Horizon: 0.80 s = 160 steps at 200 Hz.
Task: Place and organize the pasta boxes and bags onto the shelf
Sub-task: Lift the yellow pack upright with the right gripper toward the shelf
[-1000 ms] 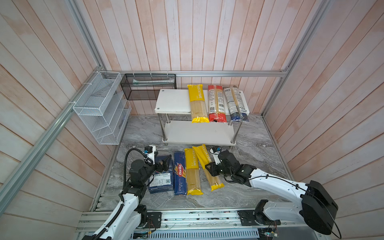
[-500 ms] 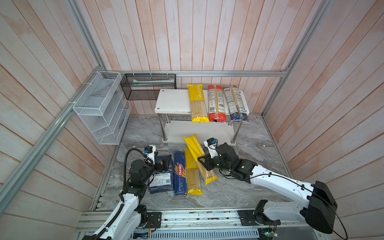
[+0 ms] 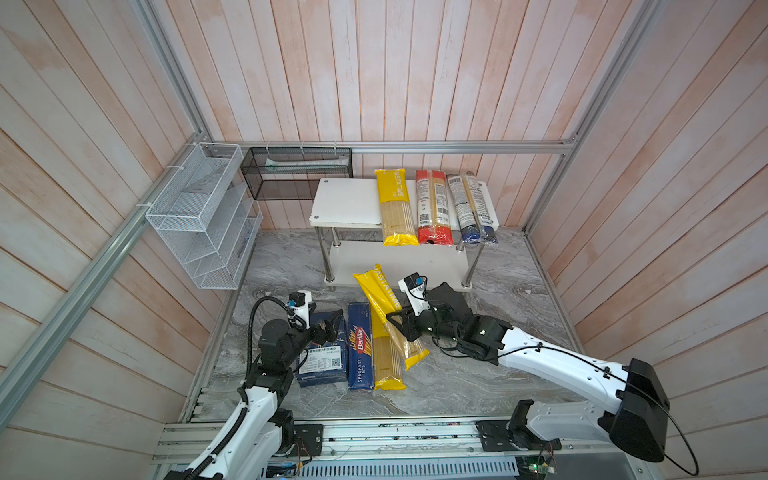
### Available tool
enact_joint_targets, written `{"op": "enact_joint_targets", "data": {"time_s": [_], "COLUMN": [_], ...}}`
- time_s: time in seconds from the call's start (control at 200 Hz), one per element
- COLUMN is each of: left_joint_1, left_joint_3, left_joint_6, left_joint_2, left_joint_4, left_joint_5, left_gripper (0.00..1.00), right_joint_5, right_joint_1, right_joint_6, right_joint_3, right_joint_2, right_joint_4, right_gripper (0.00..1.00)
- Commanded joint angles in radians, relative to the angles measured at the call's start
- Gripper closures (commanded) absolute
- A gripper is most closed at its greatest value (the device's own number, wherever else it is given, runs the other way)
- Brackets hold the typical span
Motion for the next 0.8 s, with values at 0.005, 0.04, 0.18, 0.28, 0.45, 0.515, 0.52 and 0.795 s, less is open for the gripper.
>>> {"op": "enact_joint_targets", "data": {"time_s": [0.005, 0.04, 0.18, 0.28, 0.45, 0.515, 0.52, 0.795], "left_joint_1": [0.004, 0.004, 0.004, 0.004, 0.004, 0.004, 0.004, 0.004], "left_joint_3": [0.011, 0.012, 0.011, 0.01, 0.008, 0.007, 0.007, 0.007], "left_joint_6": [0.003, 0.003, 0.004, -0.001, 0.002, 0.001, 0.001, 0.001], "left_joint_2": [-0.001, -0.002, -0.003, -0.004, -0.007, -0.011, -0.011, -0.013], "left_joint_4": [0.005, 0.004, 0.005, 0.003, 0.003, 0.003, 0.003, 0.003], "left_joint_5": [-0.008, -0.006, -0.007, -0.014, -0.013, -0.014, -0.014, -0.013], "left_gripper": [0.0, 0.0, 0.0, 0.0, 0.0, 0.0, 0.0, 0.0], "right_joint_5": [0.019, 0.023, 0.038, 0.044, 0.045, 0.052, 0.053, 0.063], "right_joint_1": [0.015, 0.02, 0.036, 0.04, 0.044, 0.047, 0.048, 0.081], "right_joint_6": [-0.021, -0.025, -0.033, -0.041, -0.041, -0.044, -0.044, -0.07], "right_joint_3": [0.085, 0.093, 0.123, 0.149, 0.193, 0.218, 0.219, 0.345], "right_joint_2": [0.001, 0.002, 0.015, 0.033, 0.066, 0.079, 0.08, 0.151], "right_joint_4": [0.109, 0.116, 0.139, 0.15, 0.194, 0.202, 0.203, 0.191], "right_gripper": [0.81, 0.81, 0.81, 0.81, 0.82, 0.82, 0.82, 0.82]}}
